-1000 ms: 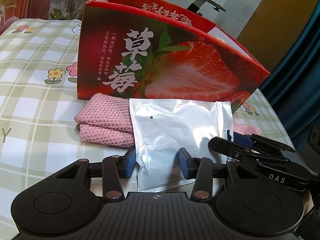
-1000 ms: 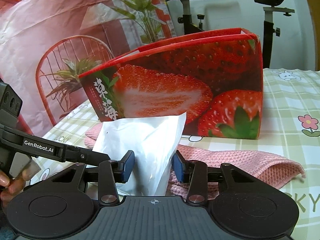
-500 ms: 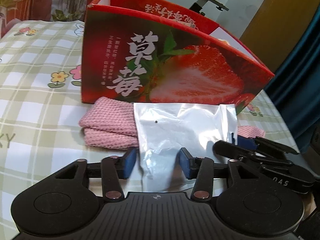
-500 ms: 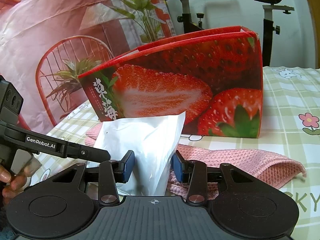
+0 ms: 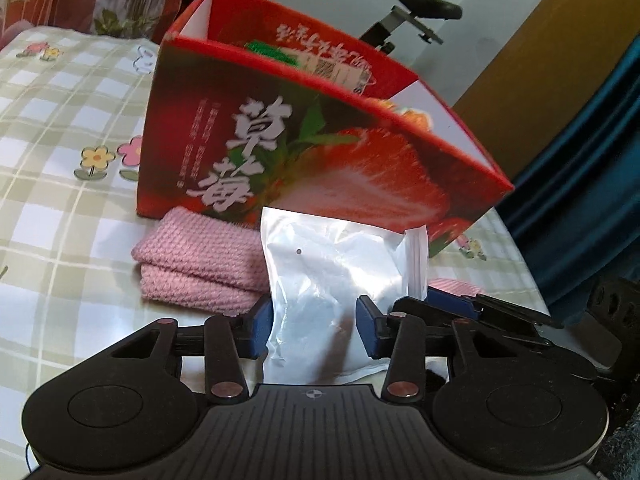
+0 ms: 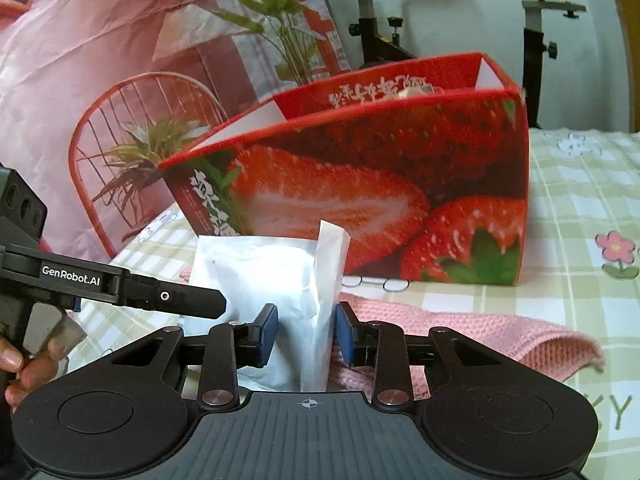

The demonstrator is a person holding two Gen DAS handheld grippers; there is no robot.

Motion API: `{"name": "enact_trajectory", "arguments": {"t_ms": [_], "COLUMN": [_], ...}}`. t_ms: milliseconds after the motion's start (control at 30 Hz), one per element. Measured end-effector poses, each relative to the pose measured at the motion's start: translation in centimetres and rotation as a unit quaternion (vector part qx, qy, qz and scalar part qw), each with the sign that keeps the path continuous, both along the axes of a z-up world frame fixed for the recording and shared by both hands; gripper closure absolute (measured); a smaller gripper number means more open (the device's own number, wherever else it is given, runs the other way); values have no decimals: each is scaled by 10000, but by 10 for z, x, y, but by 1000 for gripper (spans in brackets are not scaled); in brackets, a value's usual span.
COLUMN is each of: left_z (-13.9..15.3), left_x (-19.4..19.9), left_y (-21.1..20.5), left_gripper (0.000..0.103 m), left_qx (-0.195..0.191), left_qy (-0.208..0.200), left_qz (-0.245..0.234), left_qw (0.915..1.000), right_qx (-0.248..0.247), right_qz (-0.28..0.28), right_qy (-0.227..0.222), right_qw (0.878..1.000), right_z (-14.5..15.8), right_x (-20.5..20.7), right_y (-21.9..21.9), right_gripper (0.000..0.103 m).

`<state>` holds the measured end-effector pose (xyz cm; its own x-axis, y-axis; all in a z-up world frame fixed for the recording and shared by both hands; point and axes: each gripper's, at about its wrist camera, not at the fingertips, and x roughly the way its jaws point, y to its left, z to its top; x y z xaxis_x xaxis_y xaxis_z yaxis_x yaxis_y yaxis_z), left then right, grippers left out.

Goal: Organize soft objects
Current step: 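Lift the white packet with both tools and carry it over the box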

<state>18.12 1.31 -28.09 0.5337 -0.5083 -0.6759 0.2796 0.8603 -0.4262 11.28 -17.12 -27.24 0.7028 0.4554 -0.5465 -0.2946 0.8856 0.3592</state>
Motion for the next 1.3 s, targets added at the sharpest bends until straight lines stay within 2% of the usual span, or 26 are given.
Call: {"name": "enact_trajectory", "arguments": {"t_ms": [33,100,200,567,967,1300], "left_z": [2,5,10,50,107,125], "left_x": [-1,-3,-5,-20,-21,2], "left_y": [-1,-1,2,2,-4,-6], "left_gripper": [57,58,59,60,59,59], "left_qx": [11,44,-63,-239,-358,-398], "left_qy": [-46,-123,-179,-709,-1405,-1612], "left_qz": [-17,-29,-20,-165,-318,-271], "left_qw": [10000,9999,9998,9971,9889,9857], "right_qx": [-66,-165,-52,-126,-162,-277], "right_qz": [13,-29,-170,-220,-155,18], "right_qy": [-20,-22,10,-593,-1211,-1263], "right_qw": [10000,9999,9998,9979,9924,9916], "right_z": [2,5,8,52,114,143], "right_x": [0,-1,-3,-12,-3,28], "right_y": [1,2,-3,-7,-17,-19], "right_gripper": [74,82,88,89,89,89]}}
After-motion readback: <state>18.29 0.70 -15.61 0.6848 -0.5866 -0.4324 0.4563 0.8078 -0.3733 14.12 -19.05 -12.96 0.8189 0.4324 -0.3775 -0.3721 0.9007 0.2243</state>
